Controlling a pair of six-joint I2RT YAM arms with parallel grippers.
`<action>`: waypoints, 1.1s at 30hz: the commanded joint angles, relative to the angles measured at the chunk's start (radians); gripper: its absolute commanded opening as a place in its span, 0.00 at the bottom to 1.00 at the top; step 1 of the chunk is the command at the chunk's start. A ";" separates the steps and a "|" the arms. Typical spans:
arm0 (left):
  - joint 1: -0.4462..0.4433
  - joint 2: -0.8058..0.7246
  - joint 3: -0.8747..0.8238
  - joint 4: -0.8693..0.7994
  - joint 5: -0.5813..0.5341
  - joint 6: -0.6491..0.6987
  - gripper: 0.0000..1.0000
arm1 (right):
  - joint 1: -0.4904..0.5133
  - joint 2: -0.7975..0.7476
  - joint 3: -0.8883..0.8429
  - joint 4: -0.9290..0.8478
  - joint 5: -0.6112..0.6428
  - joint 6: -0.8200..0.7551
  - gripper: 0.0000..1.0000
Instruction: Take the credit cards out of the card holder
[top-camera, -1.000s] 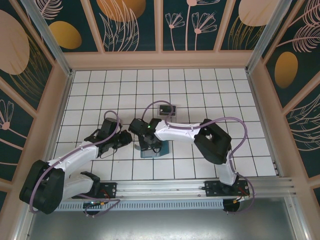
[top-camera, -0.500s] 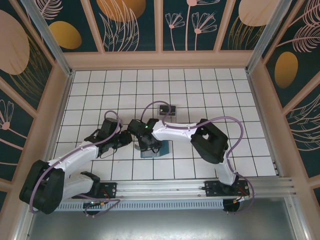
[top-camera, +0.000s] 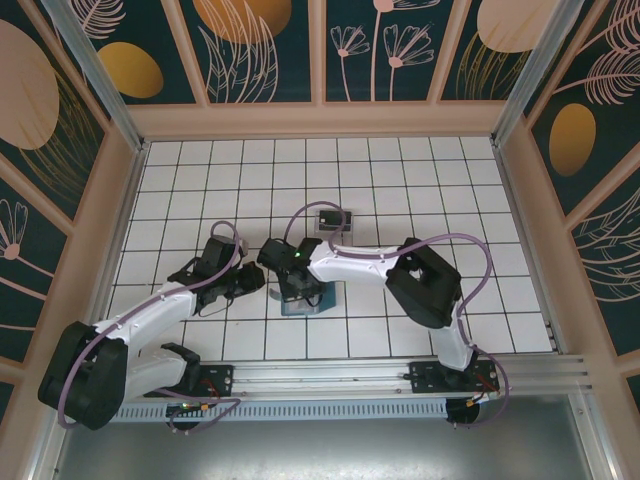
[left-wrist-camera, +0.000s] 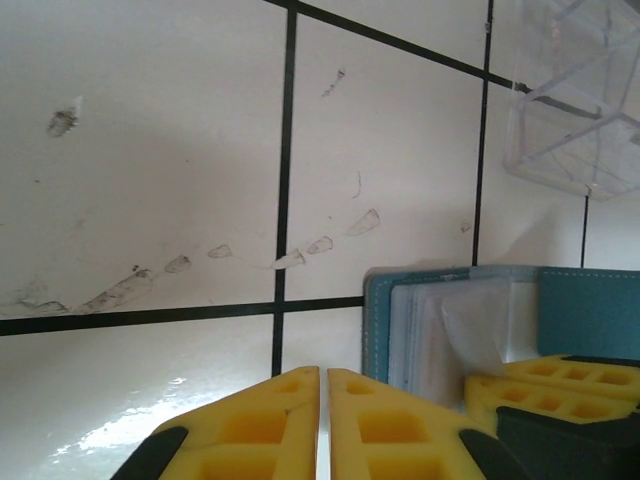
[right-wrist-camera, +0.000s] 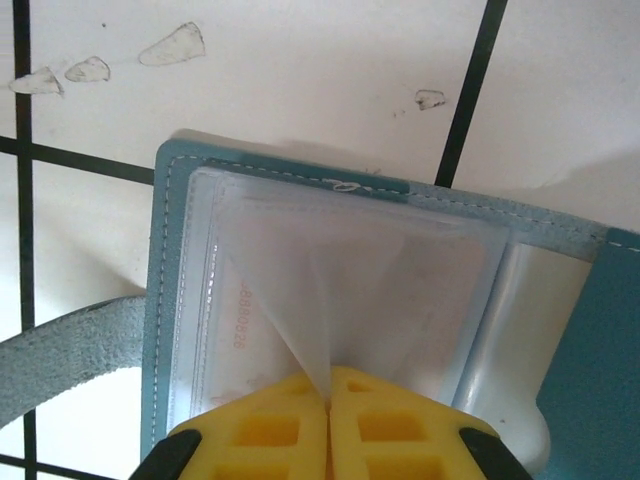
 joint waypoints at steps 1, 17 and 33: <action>-0.023 0.013 0.032 0.018 0.042 -0.010 0.12 | -0.024 -0.079 -0.073 0.102 -0.050 0.035 0.08; -0.161 0.172 0.141 0.035 0.037 -0.015 0.12 | -0.136 -0.299 -0.442 0.533 -0.291 0.156 0.08; -0.259 0.389 0.282 0.009 0.065 0.022 0.12 | -0.153 -0.404 -0.529 0.468 -0.222 0.153 0.18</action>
